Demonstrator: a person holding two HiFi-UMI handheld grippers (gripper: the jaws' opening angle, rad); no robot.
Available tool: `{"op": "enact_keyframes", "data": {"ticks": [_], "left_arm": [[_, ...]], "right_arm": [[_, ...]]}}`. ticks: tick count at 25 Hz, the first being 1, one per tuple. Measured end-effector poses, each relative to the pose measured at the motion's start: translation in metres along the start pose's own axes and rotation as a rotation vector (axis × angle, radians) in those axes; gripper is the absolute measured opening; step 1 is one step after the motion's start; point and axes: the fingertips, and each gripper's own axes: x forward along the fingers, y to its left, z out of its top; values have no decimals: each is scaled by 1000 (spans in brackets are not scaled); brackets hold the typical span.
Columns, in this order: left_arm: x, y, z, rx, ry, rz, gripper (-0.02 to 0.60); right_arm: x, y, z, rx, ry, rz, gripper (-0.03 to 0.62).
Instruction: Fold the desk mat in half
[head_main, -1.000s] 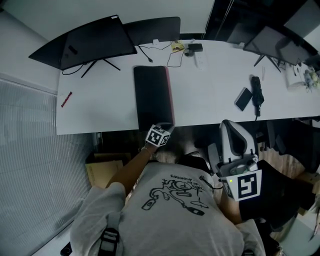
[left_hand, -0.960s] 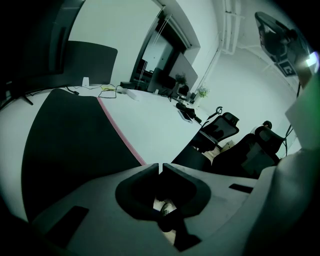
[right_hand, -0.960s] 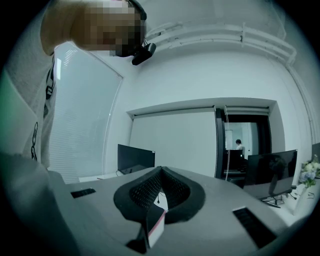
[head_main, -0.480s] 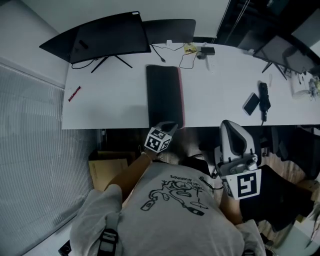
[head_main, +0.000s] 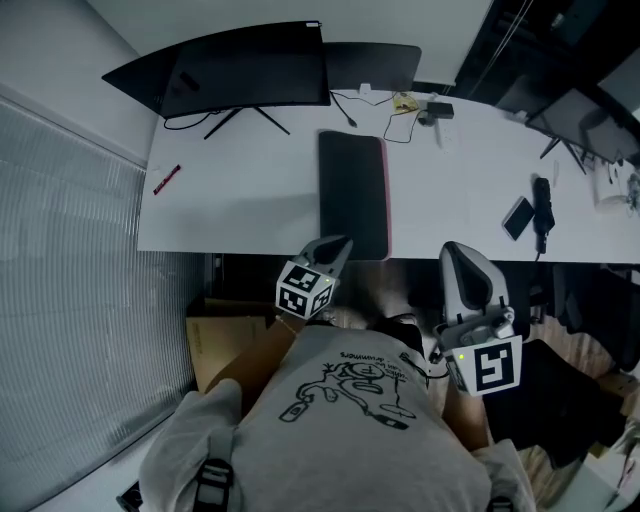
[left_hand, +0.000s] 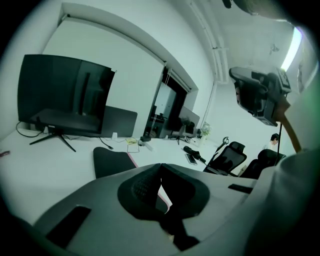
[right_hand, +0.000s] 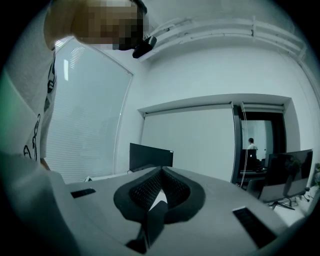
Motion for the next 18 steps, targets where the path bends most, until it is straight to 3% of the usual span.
{"op": "enact_keyframes", "data": {"ticks": [6,10,18], "left_arm": [[-48,16,47,-6,-119,45,20],[-80,23,76,39,-185,86,20],[-136,31,122,86,-297,132,20]], "right_arm": [[16,23,-4,-10,10,36,9],[27,37,-8,-19,27,40,9],[49,64,-2,16,24,2,9]]}}
